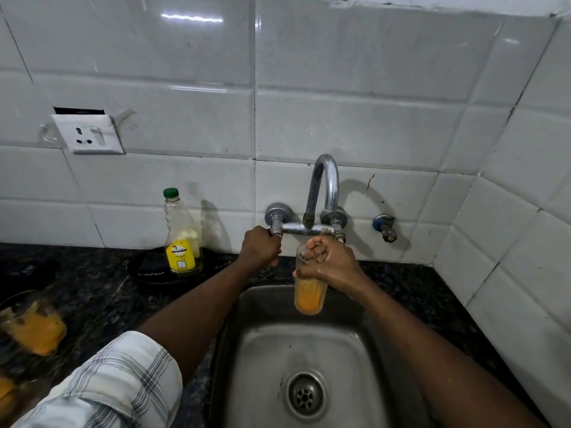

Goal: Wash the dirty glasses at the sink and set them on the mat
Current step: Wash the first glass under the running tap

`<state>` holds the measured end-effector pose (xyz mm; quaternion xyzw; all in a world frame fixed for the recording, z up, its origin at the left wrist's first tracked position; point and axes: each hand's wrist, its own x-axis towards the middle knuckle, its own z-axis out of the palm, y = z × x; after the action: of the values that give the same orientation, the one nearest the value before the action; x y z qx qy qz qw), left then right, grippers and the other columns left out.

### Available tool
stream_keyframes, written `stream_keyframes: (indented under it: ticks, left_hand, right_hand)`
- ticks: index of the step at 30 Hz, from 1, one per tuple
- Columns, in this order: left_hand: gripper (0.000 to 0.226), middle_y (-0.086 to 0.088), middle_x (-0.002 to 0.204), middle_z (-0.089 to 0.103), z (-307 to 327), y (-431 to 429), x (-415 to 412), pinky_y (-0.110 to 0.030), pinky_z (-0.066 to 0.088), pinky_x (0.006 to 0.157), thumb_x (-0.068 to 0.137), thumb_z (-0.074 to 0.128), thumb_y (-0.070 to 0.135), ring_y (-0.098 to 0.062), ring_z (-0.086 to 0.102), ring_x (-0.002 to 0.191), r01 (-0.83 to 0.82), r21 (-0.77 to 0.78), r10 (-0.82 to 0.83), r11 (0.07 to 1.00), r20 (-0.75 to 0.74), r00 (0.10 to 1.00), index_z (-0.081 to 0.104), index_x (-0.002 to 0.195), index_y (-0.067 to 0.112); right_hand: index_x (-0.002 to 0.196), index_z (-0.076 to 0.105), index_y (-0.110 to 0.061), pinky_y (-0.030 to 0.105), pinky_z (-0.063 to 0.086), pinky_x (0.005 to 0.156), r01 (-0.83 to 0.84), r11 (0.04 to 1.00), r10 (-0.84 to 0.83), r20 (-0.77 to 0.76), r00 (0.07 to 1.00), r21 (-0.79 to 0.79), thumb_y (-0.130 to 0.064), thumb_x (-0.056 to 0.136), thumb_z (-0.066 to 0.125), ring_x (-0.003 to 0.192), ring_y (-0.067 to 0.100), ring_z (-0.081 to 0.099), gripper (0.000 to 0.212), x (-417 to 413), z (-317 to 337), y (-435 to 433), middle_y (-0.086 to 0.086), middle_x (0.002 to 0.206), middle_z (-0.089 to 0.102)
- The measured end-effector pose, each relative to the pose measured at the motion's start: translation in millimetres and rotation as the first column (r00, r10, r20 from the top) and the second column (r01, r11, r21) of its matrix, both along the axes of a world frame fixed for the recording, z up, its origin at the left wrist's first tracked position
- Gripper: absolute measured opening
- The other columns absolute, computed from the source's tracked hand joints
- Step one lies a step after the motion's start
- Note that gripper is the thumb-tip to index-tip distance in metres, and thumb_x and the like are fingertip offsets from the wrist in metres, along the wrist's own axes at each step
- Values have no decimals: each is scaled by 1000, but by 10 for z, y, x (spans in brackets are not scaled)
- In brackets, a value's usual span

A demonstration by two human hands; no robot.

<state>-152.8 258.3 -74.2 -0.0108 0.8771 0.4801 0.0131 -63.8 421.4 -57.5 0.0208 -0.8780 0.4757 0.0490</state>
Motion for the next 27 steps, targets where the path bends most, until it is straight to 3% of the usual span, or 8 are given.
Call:
stream_keyframes:
  ticks: [5,9,12,16,19,21,23,27]
  left_hand:
    - [39,-4,61,69,-33,0,17,-13,47,41,100,56,31,-13,68,46,-13,53,12,998,12,1000,71,81,0]
    - [45,-16,71,73,-80,1,86,-28,60,54,98,58,40,-26,73,57,-33,116,28,993,40,999,70,82,-1]
    - [60,-21,85,73,-261,38,227,-35,59,57,94,52,59,-30,70,64,38,65,-53,997,243,969,66,96,0]
    - [71,-21,100,67,-485,138,424,-46,56,85,96,33,66,-31,66,84,137,281,-282,950,581,764,61,114,3]
    - [76,-22,112,66,-634,226,515,-51,51,95,95,28,68,-37,65,97,33,576,-477,817,644,598,62,118,3]
    - [81,-24,112,67,-666,314,598,-46,58,82,93,28,70,-40,66,98,-90,749,-596,656,588,547,61,123,2]
    - [77,-22,95,68,-633,397,661,-33,57,58,95,27,64,-34,67,78,-179,834,-609,522,511,607,61,119,-1]
    - [70,-15,69,60,-537,478,706,-23,41,45,95,22,58,-25,54,57,-174,828,-501,534,475,724,63,101,2]
  right_hand:
    - [98,57,-27,33,56,83,2,1000,-2,-1,1000,-9,-20,61,90,93,12,65,51,20,21,-1,-3,100,68]
    - [99,61,-24,33,57,82,15,1000,-15,7,1000,-13,-23,59,91,92,12,67,50,16,15,14,-3,98,69]
    - [105,61,-22,33,58,81,13,1000,-13,21,1000,-18,-23,57,91,92,13,68,56,32,6,17,-4,99,71]
    - [102,62,-22,42,59,83,24,998,-22,28,999,-66,-28,49,92,93,18,69,62,55,6,34,0,100,71]
    - [99,63,-22,41,58,83,23,995,-21,15,1000,-95,-23,54,92,94,19,68,54,78,35,36,2,100,70]
    - [97,63,-24,37,58,82,22,994,-20,14,1000,-110,-22,58,91,94,18,67,48,85,56,34,0,99,69]
    - [97,63,-25,34,57,80,10,990,-7,24,1000,-140,-21,61,89,94,18,67,45,85,71,32,-1,98,70]
    - [111,59,-24,21,51,75,19,1000,-19,0,1000,-13,-35,68,87,95,9,63,52,87,96,51,-10,104,64]
